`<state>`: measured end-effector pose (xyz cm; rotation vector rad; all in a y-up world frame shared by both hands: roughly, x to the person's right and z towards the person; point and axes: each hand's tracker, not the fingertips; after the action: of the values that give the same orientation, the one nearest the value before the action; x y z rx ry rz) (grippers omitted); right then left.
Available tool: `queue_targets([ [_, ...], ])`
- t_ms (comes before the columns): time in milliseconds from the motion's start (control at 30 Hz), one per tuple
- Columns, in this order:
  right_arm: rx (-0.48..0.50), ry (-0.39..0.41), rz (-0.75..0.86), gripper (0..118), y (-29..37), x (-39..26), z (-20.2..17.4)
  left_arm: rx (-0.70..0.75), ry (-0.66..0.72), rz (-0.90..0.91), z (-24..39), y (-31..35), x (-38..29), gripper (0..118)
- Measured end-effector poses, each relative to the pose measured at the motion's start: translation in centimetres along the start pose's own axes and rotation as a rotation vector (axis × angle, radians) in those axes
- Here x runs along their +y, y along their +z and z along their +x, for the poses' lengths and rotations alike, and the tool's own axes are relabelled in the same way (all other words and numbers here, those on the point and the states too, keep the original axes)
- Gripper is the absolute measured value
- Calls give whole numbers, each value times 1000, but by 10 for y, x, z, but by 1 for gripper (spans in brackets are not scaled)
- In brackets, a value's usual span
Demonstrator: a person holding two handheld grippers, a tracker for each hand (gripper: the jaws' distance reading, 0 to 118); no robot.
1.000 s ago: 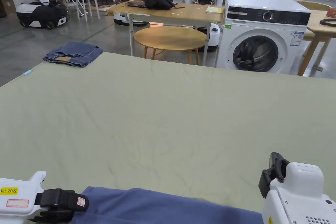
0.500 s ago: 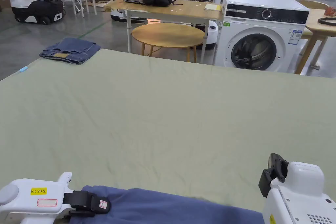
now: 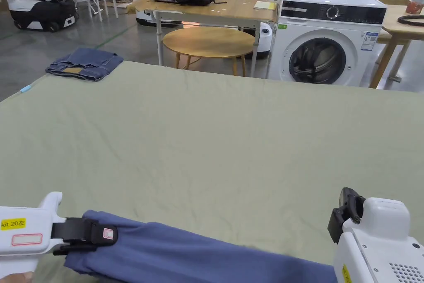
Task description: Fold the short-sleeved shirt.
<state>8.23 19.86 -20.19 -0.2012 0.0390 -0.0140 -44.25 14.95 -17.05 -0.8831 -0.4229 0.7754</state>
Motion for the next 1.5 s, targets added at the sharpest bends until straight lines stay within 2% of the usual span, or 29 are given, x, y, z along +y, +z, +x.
queue_targets([
  [267, 22, 14, 10, 0, -1, 2, -4, 195, -4, 77, 15, 63, 17, 1],
  [400, 34, 12, 11, 0, -1, 2, -7, 186, 8, 72, 38, 58, 10, 1],
  [467, 38, 9, 8, 0, -2, 1, -7, 109, 5, 59, 51, 49, 6, 1],
  [633, 39, 10, 1, 0, 0, -1, -6, -91, 12, 2, 96, 13, -1, 1],
  [767, 32, 7, 4, 0, 3, -1, 0, -119, -9, -62, 130, -36, -8, 1],
  [967, 11, -4, -5, 0, 5, 1, 12, -39, -11, -195, 148, -137, -28, 1],
  [1100, -10, -3, -3, 0, 10, 2, 22, 110, -67, -281, 145, -194, -42, 1],
  [1367, -40, 0, -7, 0, 13, 1, 35, 214, -66, -294, 141, -234, -63, 1],
  [1400, -44, 0, -9, 0, 13, 0, 36, 209, -66, -294, 140, -234, -63, 3],
  [1500, -44, 0, -16, 0, 13, -2, 36, 170, -64, -300, 144, -226, -62, 25],
])
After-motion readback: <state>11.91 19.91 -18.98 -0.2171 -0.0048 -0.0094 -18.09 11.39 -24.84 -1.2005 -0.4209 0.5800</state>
